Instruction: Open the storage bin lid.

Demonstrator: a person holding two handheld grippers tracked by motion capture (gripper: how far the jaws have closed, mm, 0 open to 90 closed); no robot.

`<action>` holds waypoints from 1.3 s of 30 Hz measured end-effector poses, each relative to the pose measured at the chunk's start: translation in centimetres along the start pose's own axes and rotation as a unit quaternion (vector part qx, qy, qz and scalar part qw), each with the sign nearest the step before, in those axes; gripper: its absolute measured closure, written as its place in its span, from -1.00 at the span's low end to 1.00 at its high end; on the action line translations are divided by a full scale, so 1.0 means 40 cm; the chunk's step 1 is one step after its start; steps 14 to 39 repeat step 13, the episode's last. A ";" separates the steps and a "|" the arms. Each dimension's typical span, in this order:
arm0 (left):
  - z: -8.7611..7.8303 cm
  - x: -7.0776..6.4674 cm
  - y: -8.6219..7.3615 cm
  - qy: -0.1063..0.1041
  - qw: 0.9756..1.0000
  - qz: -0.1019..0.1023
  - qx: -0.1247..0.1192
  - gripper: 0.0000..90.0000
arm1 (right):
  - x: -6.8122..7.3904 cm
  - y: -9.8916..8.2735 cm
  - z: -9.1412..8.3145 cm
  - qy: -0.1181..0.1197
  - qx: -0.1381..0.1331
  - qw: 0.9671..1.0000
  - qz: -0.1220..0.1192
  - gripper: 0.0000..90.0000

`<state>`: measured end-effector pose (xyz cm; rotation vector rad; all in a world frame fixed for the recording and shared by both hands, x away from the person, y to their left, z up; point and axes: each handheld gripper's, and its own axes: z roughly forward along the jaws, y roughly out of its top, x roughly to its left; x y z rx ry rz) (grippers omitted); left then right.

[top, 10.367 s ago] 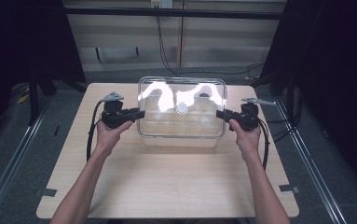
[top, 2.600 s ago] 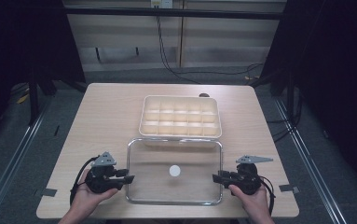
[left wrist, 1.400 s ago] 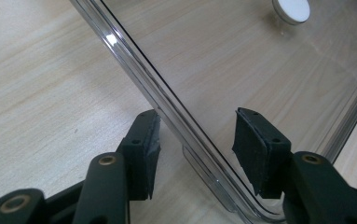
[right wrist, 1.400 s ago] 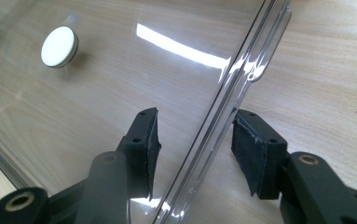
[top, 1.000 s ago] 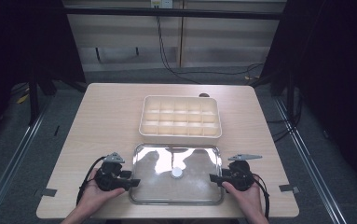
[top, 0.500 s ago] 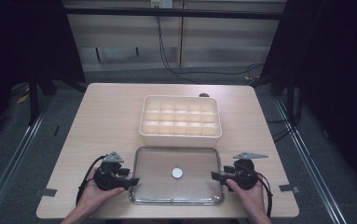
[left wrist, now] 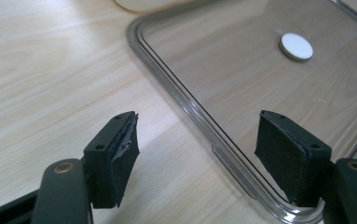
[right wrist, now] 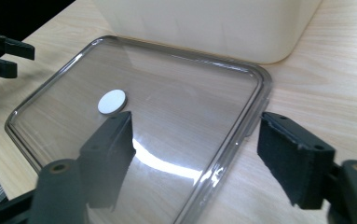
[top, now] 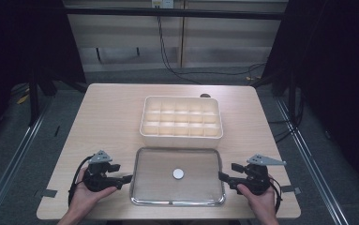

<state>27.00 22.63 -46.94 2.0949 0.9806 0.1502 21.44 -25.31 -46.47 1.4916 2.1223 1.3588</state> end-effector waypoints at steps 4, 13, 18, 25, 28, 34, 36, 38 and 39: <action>-0.033 0.007 -0.007 0.008 0.999 -0.025 -0.033 -0.28 | -0.010 -0.006 -0.019 -0.005 -0.003 1.000 0.007 -0.46; -0.071 0.030 -0.018 0.021 0.998 -0.029 -0.060 -0.32 | -0.015 0.001 -0.071 -0.032 -0.059 0.998 -0.009 -0.48; -0.071 0.030 -0.018 0.021 0.998 -0.029 -0.060 -0.32 | -0.015 0.001 -0.071 -0.032 -0.059 0.998 -0.009 -0.48; -0.071 0.030 -0.018 0.021 0.998 -0.029 -0.060 -0.32 | -0.015 0.001 -0.071 -0.032 -0.059 0.998 -0.009 -0.48; -0.071 0.030 -0.018 0.021 0.998 -0.029 -0.060 -0.32 | -0.015 0.001 -0.071 -0.032 -0.059 0.998 -0.009 -0.48; -0.071 0.030 -0.018 0.021 0.998 -0.029 -0.060 -0.32 | -0.015 0.001 -0.071 -0.032 -0.059 0.998 -0.009 -0.48; -0.071 0.030 -0.018 0.021 0.998 -0.029 -0.060 -0.32 | -0.015 0.001 -0.071 -0.032 -0.059 0.998 -0.009 -0.48; -0.071 0.030 -0.018 0.021 0.998 -0.029 -0.060 -0.32 | -0.015 0.001 -0.071 -0.032 -0.059 0.998 -0.009 -0.48; -0.071 0.030 -0.018 0.021 0.998 -0.029 -0.060 -0.32 | -0.015 0.001 -0.071 -0.032 -0.059 0.998 -0.009 -0.48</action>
